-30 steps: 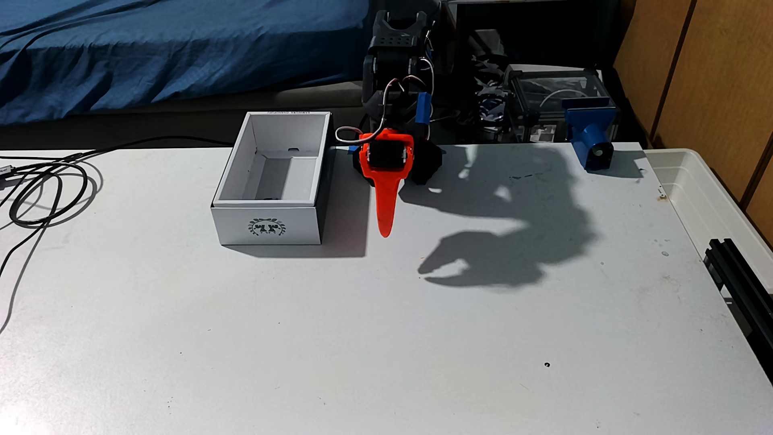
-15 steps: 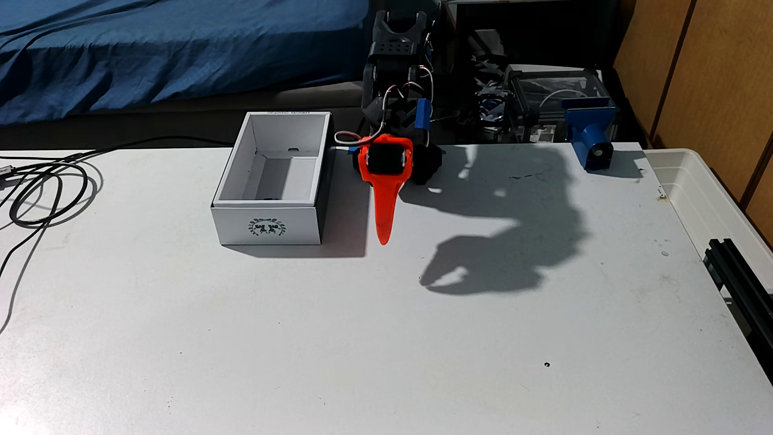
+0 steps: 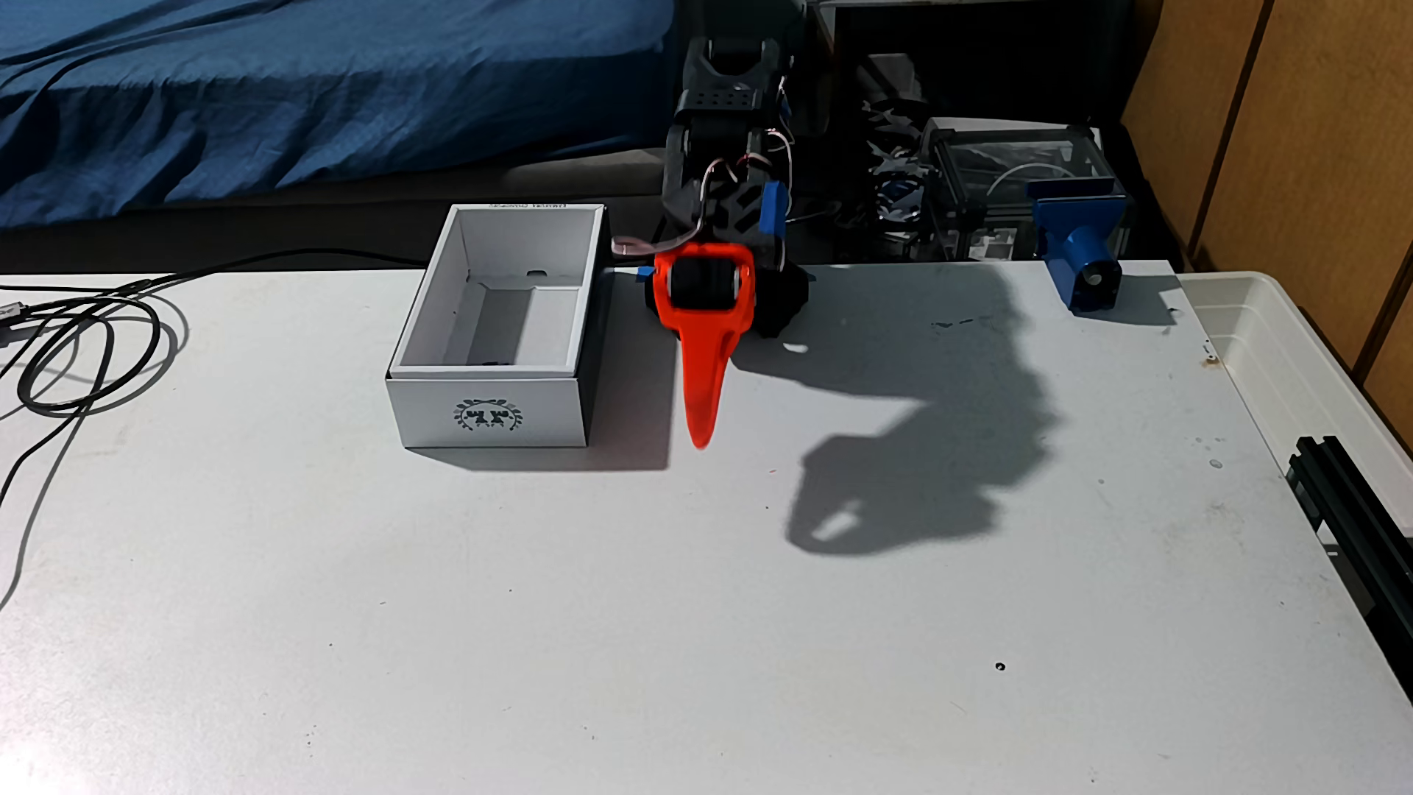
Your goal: Grab the blue brick and place in box
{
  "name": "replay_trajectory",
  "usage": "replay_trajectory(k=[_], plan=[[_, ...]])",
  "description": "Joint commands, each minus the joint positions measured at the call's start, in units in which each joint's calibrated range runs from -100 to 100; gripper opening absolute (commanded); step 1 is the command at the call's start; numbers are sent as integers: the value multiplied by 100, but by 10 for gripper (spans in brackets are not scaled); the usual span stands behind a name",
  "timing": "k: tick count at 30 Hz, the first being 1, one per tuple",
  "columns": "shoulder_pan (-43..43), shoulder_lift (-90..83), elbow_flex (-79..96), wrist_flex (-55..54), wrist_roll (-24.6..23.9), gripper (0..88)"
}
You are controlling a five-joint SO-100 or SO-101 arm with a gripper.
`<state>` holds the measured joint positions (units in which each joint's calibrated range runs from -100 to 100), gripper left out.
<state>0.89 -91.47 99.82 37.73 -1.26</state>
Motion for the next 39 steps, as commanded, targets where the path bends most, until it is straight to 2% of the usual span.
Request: replay_trajectory(k=[1, 15, 39], plan=[[-7, -675, -26, 446, -76, 8], [-37, -853, -151, 1764, -39, 8], [-141, -853, -142, 1729, -45, 8]])
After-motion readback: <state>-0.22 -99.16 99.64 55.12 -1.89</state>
